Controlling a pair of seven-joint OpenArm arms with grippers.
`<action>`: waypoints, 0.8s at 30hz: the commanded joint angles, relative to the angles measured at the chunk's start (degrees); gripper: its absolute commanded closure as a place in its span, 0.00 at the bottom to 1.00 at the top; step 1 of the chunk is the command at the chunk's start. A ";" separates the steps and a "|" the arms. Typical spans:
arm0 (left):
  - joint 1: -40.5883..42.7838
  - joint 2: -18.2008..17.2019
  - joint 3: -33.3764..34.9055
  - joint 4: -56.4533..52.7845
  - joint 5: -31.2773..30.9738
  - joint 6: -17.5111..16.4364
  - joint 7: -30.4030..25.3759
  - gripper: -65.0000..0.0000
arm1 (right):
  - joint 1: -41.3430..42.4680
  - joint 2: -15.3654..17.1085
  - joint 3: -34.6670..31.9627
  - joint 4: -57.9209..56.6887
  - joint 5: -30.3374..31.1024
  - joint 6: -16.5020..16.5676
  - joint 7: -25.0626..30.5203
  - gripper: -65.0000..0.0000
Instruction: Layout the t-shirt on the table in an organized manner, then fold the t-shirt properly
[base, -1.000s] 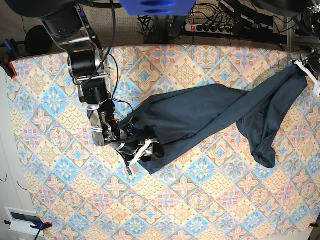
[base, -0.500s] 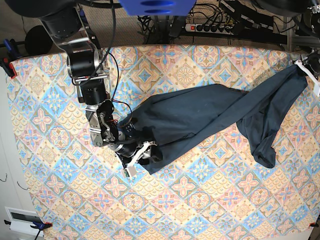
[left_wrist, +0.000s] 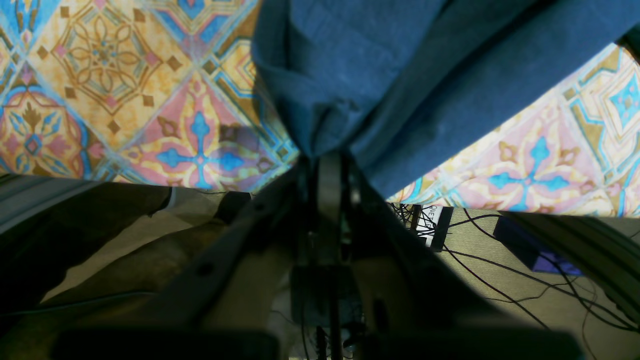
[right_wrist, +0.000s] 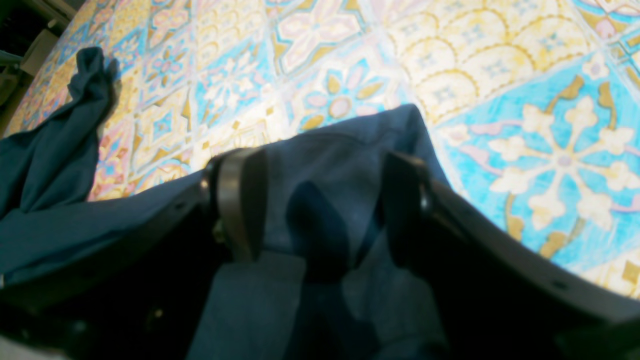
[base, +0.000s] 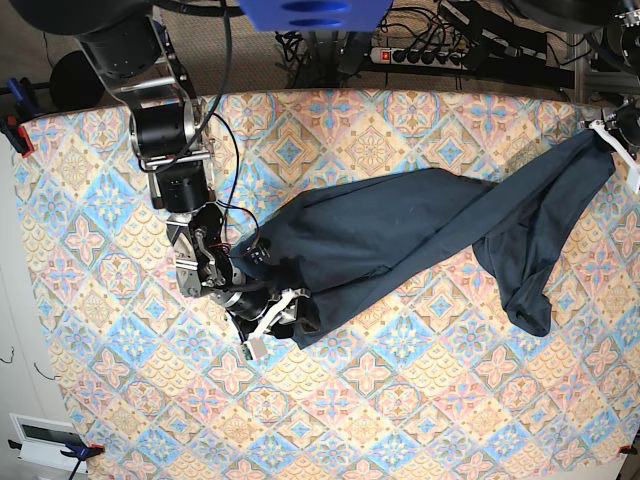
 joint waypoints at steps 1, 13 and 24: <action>-0.15 -1.30 -0.59 0.96 -0.24 -0.03 -0.73 1.00 | 2.04 0.11 0.14 0.70 0.99 0.53 1.54 0.45; -0.15 -1.30 -0.68 1.05 -0.33 -1.96 -0.73 1.00 | 1.95 -0.07 0.23 -2.73 -8.24 0.44 6.99 0.45; -0.15 -1.30 -0.85 1.05 -0.33 -3.19 -0.73 1.00 | 1.95 -0.24 0.06 -3.70 -8.41 0.44 6.99 0.48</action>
